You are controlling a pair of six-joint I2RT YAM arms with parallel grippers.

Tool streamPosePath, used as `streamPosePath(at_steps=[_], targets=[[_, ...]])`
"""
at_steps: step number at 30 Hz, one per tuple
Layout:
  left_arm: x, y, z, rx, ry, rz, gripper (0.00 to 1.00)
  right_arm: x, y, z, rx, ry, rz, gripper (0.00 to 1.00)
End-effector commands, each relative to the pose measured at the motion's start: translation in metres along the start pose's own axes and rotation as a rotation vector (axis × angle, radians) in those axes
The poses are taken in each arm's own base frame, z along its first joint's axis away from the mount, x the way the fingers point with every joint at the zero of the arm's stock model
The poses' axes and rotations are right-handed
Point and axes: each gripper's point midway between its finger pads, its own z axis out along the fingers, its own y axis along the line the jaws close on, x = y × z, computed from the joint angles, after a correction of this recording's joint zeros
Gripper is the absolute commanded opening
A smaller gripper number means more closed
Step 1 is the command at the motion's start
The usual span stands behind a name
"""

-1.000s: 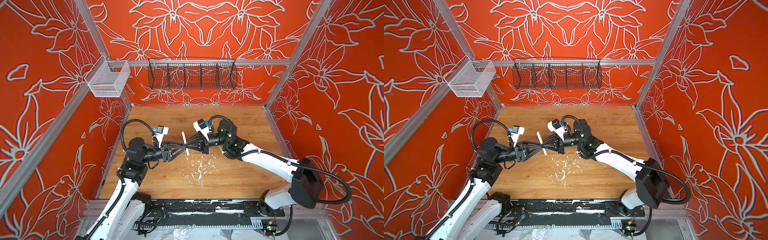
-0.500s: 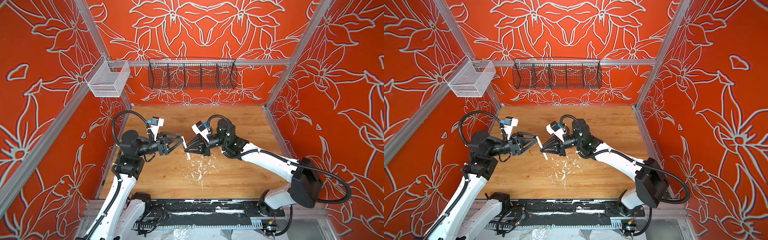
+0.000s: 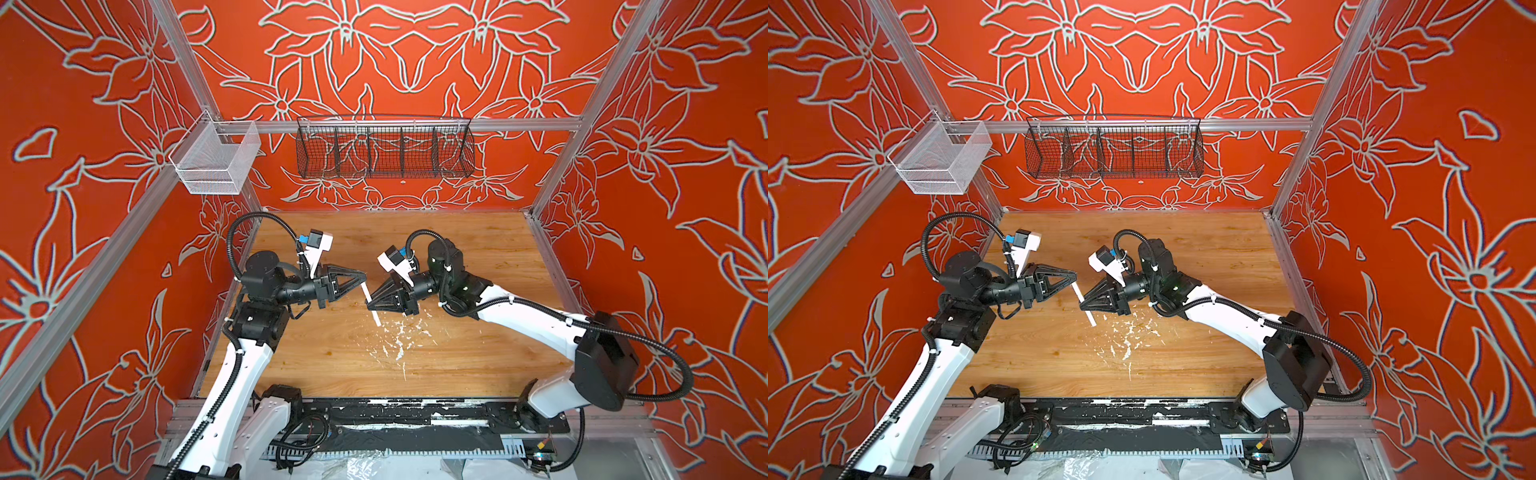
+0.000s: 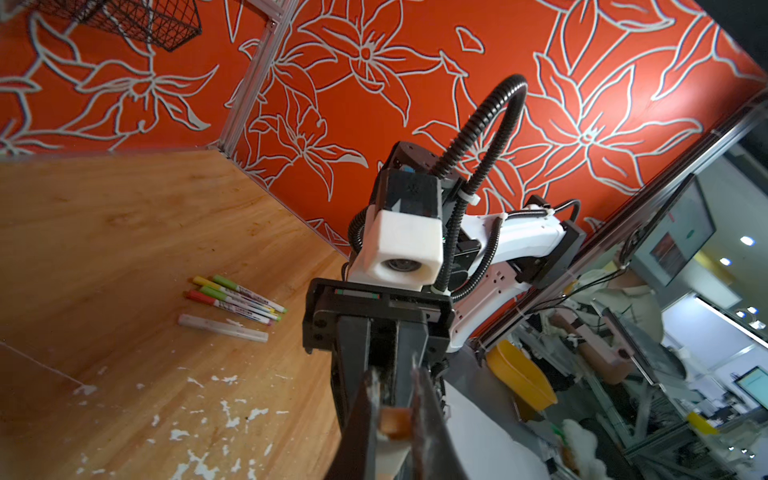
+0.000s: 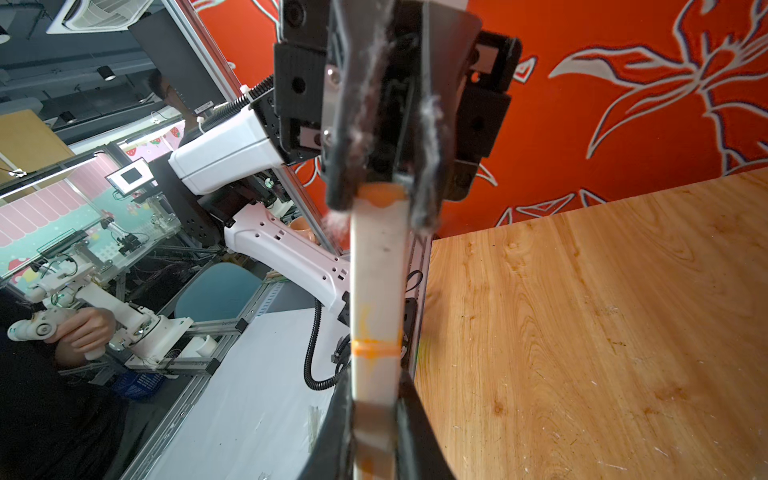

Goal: Insert the pens into the pen caps

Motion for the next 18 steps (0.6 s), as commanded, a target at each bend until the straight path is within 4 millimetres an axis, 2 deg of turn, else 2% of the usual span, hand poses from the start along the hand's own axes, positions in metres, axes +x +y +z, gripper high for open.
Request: streamPosePath(at_steps=[1,11,18], targets=[[0.012,-0.003,0.001,0.026,0.048,-0.021,0.00,-0.026,0.014,0.002,-0.033,-0.033,-0.088,0.00],[0.039,0.001,0.003,0.029,0.117,-0.084,0.00,-0.043,0.014,-0.002,0.040,-0.028,-0.181,0.00],[0.063,0.002,0.004,0.032,0.155,-0.148,0.00,-0.075,0.022,-0.008,0.102,-0.008,-0.315,0.00]])
